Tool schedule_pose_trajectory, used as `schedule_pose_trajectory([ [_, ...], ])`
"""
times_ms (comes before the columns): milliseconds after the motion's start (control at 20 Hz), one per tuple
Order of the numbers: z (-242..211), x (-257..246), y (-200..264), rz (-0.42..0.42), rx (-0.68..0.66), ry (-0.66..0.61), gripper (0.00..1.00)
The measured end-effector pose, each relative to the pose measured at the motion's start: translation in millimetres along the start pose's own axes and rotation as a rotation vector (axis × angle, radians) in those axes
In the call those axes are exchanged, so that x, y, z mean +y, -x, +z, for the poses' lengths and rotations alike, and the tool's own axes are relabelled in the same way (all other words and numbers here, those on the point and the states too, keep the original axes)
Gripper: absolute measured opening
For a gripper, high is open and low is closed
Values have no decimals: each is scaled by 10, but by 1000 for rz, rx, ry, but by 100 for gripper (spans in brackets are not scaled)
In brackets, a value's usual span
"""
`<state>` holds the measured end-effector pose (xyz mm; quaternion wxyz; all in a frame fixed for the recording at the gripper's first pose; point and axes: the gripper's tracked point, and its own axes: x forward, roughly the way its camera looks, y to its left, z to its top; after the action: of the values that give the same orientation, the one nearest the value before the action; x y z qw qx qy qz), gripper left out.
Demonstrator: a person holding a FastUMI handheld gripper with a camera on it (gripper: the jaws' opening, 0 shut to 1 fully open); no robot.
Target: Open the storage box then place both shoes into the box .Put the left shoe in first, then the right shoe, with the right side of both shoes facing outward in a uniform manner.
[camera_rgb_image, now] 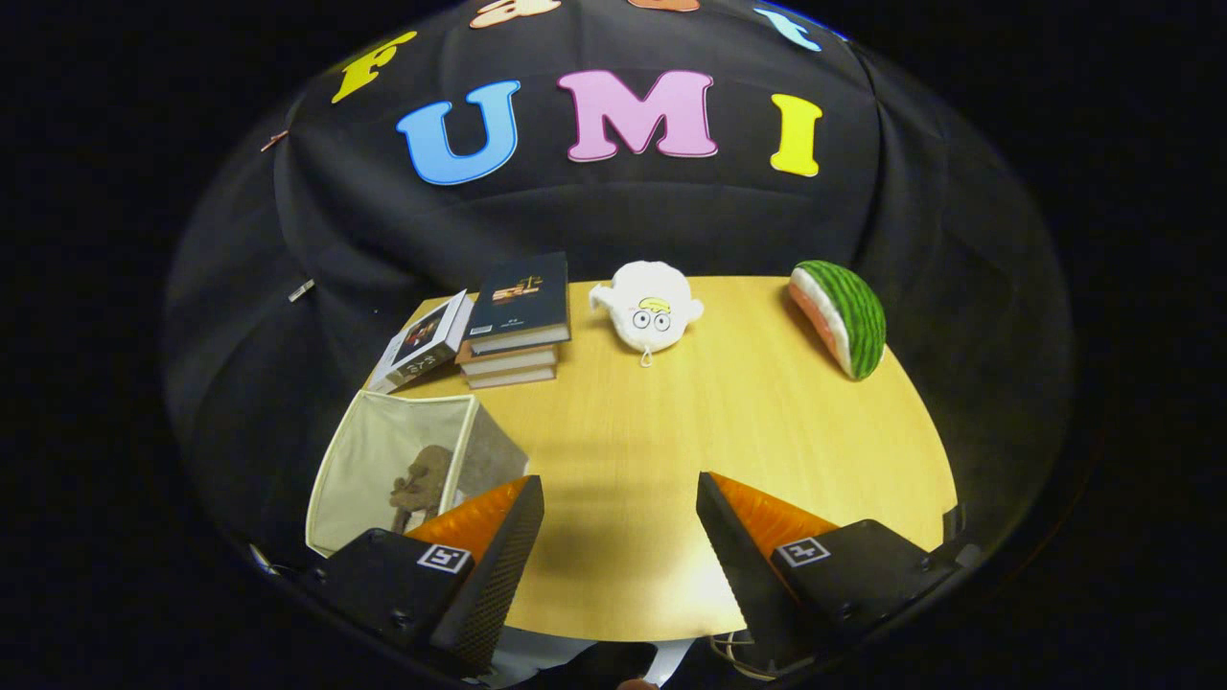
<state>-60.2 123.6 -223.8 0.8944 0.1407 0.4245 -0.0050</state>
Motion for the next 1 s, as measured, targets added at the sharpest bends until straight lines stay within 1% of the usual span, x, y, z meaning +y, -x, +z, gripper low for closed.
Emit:
schedule_pose_trajectory([
  [300,470,-777,339,-23,-197,37,99],
  [500,784,-1181,579,-28,-309,73,99],
  [650,1020,-1300,760,17,-410,88,99],
  [900,1162,-1497,918,52,-476,74,99],
  [1000,1180,-1565,933,54,-502,82,98],
])
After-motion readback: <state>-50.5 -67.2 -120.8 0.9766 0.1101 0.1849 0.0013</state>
